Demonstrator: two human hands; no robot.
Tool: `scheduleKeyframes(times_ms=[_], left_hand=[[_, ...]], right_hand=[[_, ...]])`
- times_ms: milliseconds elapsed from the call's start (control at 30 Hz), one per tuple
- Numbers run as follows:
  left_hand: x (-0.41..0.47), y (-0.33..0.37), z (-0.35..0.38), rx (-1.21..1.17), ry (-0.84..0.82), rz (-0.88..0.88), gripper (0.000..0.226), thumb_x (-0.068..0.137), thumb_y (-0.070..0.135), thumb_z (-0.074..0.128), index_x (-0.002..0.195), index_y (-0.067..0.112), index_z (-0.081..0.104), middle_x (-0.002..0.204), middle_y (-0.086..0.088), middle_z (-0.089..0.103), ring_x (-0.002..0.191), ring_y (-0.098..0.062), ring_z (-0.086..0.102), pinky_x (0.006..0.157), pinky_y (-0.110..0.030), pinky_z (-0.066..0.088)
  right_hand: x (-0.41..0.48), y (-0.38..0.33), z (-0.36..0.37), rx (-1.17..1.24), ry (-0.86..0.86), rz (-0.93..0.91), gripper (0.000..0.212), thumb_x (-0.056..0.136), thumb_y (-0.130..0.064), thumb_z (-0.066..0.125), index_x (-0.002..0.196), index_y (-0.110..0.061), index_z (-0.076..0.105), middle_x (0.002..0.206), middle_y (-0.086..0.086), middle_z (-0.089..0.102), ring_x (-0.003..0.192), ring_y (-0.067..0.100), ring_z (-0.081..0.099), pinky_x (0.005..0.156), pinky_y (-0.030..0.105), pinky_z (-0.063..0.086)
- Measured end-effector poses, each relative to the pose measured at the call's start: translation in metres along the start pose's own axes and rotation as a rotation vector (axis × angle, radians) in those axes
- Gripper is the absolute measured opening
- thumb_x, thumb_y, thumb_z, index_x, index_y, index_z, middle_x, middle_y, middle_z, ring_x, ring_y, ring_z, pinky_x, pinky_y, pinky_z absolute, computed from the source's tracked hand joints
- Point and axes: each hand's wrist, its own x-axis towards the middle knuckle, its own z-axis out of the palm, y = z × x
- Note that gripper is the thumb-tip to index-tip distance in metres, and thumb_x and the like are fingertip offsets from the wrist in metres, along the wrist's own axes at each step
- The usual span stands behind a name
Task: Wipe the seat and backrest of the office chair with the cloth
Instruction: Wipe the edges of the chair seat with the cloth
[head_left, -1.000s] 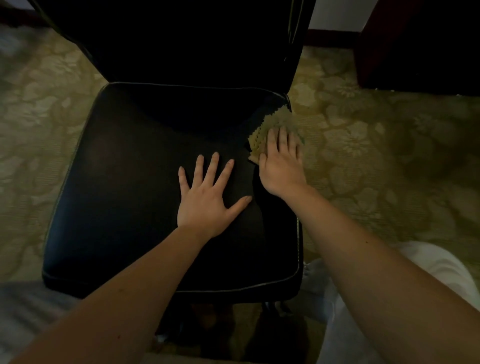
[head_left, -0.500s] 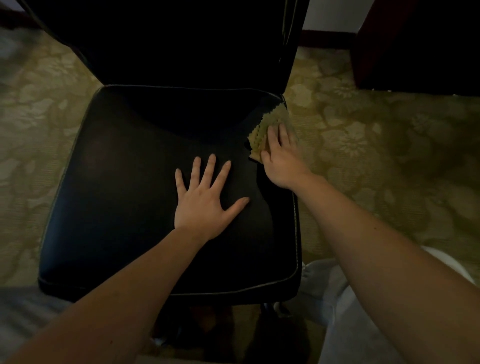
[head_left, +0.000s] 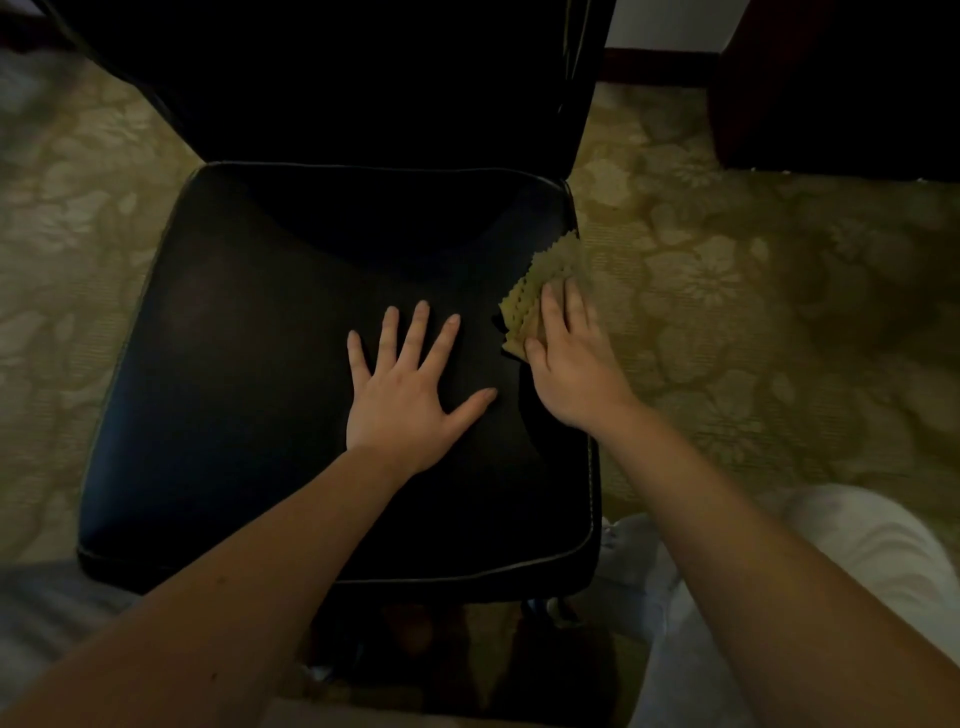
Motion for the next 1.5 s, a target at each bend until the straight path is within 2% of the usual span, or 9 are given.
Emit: scheduleKeyframes(times_ms=[533, 833, 1200, 1500], left_hand=[[0.003, 0.003, 0.003, -0.015, 0.031, -0.014, 0.091, 0.084, 0.088, 0.011, 0.16, 0.04, -0.006, 0.17, 0.002, -0.008, 0.156, -0.027, -0.014, 0.122, -0.062, -0.007], [0.002, 0.005, 0.002, -0.001, 0.023, -0.018, 0.091, 0.084, 0.088, 0.011, 0.16, 0.04, -0.007, 0.17, 0.002, -0.009, 0.156, -0.027, -0.013, 0.123, -0.061, -0.006], [0.003, 0.01, 0.003, -0.012, 0.044, -0.035, 0.09, 0.086, 0.086, 0.011, 0.161, 0.038, -0.004, 0.171, 0.002, -0.008, 0.156, -0.029, -0.011, 0.122, -0.063, -0.004], [0.004, 0.01, 0.006, 0.002, 0.054, -0.038, 0.09, 0.087, 0.086, 0.01, 0.161, 0.038, -0.005, 0.171, 0.001, -0.007, 0.156, -0.029, -0.011, 0.122, -0.064, -0.004]], right_hand=[[0.031, -0.001, -0.006, -0.02, 0.01, -0.027, 0.067, 0.106, -0.036, 0.029, 0.16, -0.014, -0.003, 0.167, 0.012, -0.011, 0.153, 0.029, -0.011, 0.125, 0.047, -0.001], [-0.016, -0.003, 0.008, -0.015, 0.05, -0.011, 0.067, 0.106, -0.035, 0.031, 0.16, -0.015, -0.002, 0.167, 0.01, -0.006, 0.154, 0.03, -0.006, 0.124, 0.043, -0.003], [0.017, -0.001, -0.005, -0.022, -0.005, -0.029, 0.068, 0.106, -0.038, 0.031, 0.16, -0.016, -0.003, 0.167, 0.01, -0.01, 0.153, 0.029, -0.012, 0.125, 0.046, -0.004], [-0.016, 0.005, 0.004, -0.019, -0.009, -0.074, 0.067, 0.106, -0.038, 0.031, 0.16, -0.017, -0.002, 0.168, 0.008, -0.008, 0.154, 0.028, -0.011, 0.125, 0.047, -0.002]])
